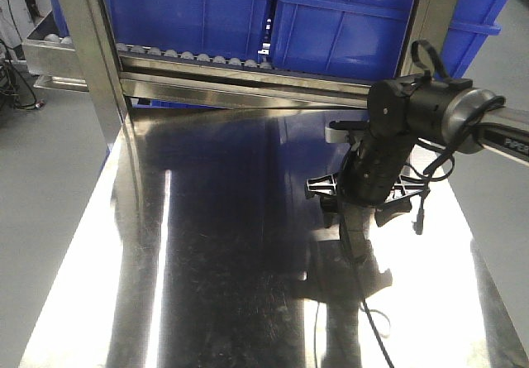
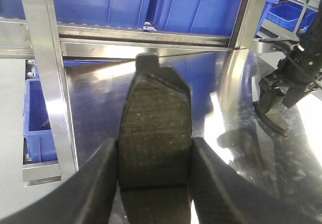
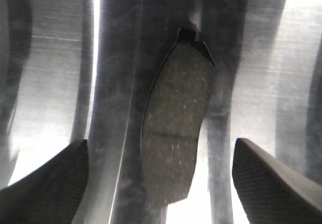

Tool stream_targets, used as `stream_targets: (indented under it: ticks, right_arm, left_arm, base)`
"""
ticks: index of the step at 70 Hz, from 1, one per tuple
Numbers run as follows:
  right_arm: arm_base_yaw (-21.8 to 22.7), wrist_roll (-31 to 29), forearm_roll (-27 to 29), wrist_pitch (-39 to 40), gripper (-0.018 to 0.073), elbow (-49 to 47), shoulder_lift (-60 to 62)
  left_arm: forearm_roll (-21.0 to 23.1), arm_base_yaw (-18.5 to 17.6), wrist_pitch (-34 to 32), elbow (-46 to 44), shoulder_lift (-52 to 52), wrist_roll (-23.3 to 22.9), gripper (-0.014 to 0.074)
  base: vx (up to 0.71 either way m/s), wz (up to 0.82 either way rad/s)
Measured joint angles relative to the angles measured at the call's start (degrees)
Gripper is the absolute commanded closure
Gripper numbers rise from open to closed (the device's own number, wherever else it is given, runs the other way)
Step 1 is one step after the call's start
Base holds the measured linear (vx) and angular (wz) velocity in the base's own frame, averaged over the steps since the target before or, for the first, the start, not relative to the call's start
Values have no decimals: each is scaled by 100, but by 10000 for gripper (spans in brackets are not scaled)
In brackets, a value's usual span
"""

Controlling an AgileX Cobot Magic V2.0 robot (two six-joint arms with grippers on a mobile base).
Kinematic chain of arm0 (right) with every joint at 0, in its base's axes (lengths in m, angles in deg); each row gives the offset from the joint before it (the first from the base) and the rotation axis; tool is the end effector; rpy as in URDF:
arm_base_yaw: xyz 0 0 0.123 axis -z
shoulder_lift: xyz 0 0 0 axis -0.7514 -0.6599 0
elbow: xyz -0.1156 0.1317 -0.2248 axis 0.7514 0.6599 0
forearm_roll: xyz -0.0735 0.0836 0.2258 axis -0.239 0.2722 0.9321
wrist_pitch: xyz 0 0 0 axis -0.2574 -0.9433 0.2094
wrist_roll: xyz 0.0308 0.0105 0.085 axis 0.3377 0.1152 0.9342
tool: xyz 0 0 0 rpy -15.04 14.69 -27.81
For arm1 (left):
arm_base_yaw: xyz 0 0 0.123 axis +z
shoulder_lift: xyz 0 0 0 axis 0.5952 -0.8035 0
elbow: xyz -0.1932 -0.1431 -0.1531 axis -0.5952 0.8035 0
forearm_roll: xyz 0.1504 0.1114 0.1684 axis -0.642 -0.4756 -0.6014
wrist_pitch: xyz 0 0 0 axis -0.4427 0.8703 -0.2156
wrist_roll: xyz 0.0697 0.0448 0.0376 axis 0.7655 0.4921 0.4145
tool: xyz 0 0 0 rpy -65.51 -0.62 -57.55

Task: Move and align brake pads A on conveyor
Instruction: 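Lower the right gripper onto the brake pad and close on it, then lift the brake pad off the table with the right gripper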

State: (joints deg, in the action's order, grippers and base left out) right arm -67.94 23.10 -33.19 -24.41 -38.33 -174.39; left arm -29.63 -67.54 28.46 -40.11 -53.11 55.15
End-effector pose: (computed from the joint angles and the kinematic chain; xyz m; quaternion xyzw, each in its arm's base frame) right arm 0.3755 0.1341 0.1880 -0.0339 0.9979 0.0309 0.0453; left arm 0.0414 -0.0079 0.3197 0.0899 0.7952 -0.1551 0.5792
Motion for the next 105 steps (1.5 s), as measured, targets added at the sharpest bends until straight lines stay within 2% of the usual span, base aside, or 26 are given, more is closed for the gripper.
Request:
stream_targets:
  ticks: [13,22,30,45,66,88,105]
  right_arm:
    - [0,0,0,-18,7,-192,-377]
    - [0,0,-25,-94,70,-266,-559]
    - [0,0,-88,-160,206,-291,-589]
    - [13,-6,-93,-235,576,-309,-607]
    - [122,-674,34,-519,563,-243,-350]
    - [864,-1222,125,-624,561,-222,1037]
    - [1021,-1358,18,233,561,887,2828]
  left_arm:
    - [0,0,0,0,0,0,602]
    - [0,0,0,0,0,0,602]
    - [0,0,0,0,0,0,602]
    - [0,0,0,0,0,0,602]
    - [0,0,0,0,0,0,602]
    - [0,0,0,0,0,0,602]
    - [-5,0,0,0,0,0,602]
  base:
    - [0,0]
    - [0,0]
    - [0,0]
    - [0,0]
    - [0,0]
    - [0,0]
    - [0,0]
